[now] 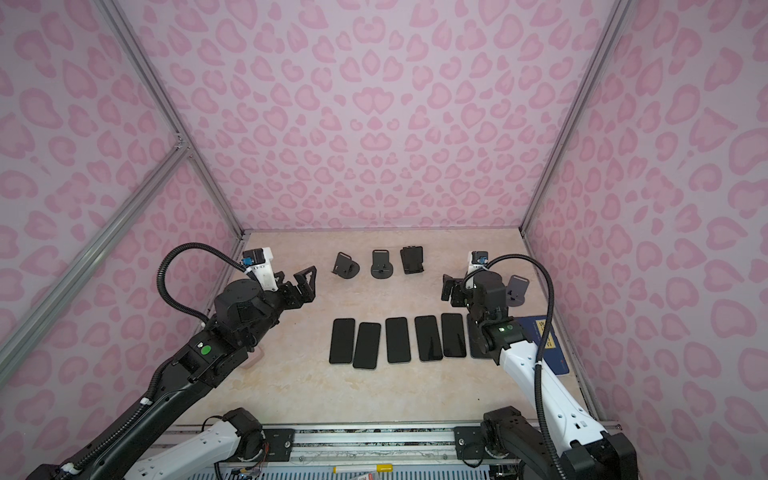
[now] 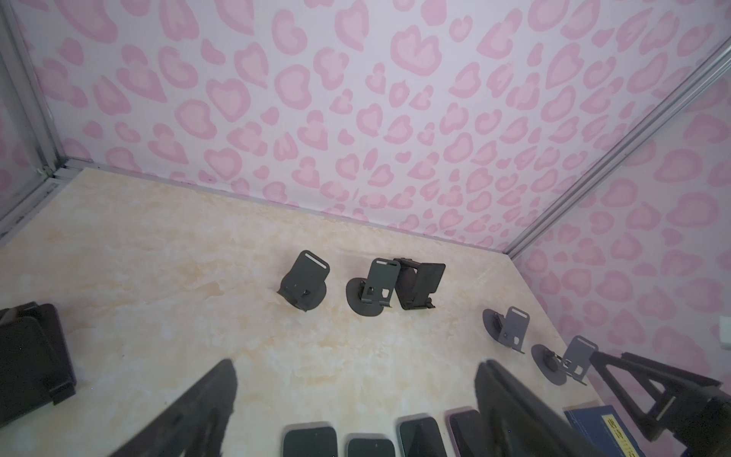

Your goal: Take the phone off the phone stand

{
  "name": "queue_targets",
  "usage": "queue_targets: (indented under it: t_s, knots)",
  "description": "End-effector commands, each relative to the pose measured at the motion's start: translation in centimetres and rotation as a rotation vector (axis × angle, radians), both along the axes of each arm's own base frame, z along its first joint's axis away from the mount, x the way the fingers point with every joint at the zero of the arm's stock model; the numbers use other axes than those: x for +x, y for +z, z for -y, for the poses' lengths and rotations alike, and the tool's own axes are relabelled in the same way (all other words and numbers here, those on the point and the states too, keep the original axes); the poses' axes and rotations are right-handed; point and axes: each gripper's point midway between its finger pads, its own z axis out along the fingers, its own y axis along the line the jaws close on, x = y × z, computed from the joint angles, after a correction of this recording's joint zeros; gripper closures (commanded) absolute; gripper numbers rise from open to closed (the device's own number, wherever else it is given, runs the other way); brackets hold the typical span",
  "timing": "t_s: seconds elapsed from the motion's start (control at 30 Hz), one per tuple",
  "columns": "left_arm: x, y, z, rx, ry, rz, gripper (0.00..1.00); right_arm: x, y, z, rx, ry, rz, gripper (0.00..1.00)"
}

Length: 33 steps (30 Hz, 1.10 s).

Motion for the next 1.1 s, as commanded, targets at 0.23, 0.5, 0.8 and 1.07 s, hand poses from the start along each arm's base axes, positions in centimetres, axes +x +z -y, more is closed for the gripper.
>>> queue_targets:
  t_s: [0.23, 0.5, 0.8, 1.07]
  knots:
    - [-1.7, 0.9, -5.8, 0.089, 0.231, 0.089, 0.02, 4.2, -2.7, -0.6, -0.048, -0.022, -0.074, 0.01]
    - [-1.1, -4.4, -8.1, 0.140, 0.394, 0.029, 0.03, 4.9, -3.0, -1.3, -0.090, 0.056, 0.027, 0.01]
    - [-0.2, -9.9, -10.3, 0.057, 0.422, 0.089, 0.03, 5.0, -3.2, -1.2, -0.025, 0.229, 0.088, 0.01]
    - [1.1, -11.7, -11.1, 0.334, 0.381, 0.157, 0.03, 4.9, -2.8, -0.4, -0.008, 0.213, 0.106, 0.01]
